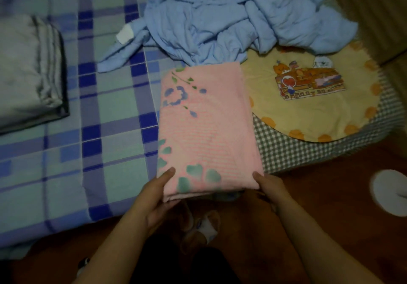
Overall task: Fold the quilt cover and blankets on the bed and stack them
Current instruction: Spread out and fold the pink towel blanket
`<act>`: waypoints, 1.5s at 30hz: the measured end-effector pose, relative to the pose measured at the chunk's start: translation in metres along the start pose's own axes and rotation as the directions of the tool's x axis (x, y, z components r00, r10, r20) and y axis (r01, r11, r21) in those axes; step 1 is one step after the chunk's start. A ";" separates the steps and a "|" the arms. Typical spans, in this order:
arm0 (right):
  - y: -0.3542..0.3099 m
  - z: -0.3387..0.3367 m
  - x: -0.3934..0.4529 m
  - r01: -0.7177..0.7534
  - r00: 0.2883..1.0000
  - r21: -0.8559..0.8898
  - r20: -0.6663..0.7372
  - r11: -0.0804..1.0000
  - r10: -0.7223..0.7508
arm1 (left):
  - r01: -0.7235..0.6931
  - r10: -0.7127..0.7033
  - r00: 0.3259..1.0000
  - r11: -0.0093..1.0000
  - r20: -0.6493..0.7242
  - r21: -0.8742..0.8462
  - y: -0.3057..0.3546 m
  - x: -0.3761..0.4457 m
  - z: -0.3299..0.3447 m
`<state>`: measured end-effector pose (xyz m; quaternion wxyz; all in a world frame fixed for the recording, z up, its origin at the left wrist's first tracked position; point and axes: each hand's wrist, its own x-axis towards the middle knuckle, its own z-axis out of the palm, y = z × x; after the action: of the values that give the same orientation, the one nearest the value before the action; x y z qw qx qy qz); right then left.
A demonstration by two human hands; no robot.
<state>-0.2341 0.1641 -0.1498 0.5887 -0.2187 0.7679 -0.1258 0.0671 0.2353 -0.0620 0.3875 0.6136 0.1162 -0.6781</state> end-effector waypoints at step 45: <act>-0.398 0.393 -0.464 0.258 0.574 0.656 0.488 0.710 -0.658 | -0.837 0.890 0.454 0.413 -0.035 -0.360 0.412 -0.392 -0.250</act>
<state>0.3158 0.0668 0.3153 0.8096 -0.2823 0.3363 -0.3897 0.5074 0.2663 0.3752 0.7851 0.4542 -0.1386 -0.3977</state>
